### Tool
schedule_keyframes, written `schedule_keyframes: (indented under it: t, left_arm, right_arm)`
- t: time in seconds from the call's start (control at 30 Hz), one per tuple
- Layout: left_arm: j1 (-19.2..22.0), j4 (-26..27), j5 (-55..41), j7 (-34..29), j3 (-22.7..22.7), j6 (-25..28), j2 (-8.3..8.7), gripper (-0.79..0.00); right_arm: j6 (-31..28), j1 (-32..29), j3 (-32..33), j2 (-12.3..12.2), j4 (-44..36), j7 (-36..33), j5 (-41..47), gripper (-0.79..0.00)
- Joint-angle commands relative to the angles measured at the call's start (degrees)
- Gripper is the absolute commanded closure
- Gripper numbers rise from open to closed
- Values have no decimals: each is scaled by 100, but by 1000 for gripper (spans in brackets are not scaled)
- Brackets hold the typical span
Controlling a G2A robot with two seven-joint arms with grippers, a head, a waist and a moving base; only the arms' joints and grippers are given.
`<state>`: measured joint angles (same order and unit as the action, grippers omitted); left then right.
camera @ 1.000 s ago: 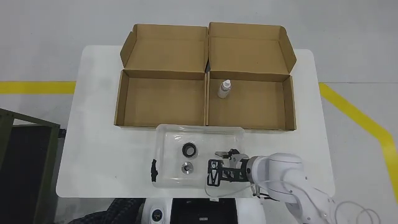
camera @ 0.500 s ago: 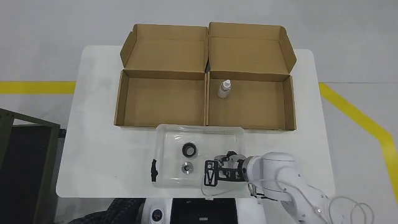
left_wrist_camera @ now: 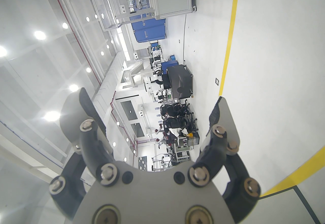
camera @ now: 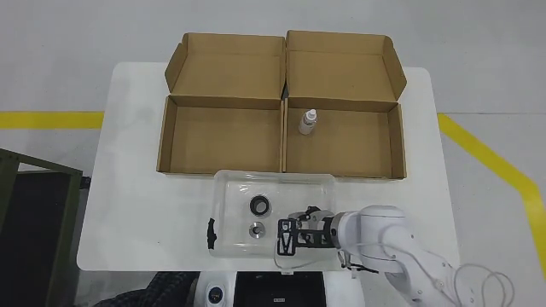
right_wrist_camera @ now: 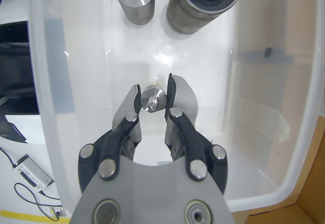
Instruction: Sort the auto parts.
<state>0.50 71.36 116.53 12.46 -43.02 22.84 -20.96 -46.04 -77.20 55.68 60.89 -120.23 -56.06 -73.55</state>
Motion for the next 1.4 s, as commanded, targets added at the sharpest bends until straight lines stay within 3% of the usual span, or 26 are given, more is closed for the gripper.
schedule_keyframes:
  t: [0.0,0.47,0.77,1.03,1.37]
  left_arm:
    - [0,0,0,0,0,0,0,-785]
    - [0,0,0,0,0,0,0,-785]
    - [0,0,0,0,0,0,0,-785]
    - [0,0,0,0,0,0,0,-785]
    - [0,0,0,0,0,0,0,-785]
  right_arm:
    - [17,-27,113,-19,-59,180,104,0]
    - [-252,-356,1212,-170,-32,2239,1434,0]
    - [-330,-341,1421,-181,439,3236,2500,0]
    - [-150,-191,1532,-160,962,3844,3737,0]
    - [-46,-72,1603,-161,1350,3944,4898,0]
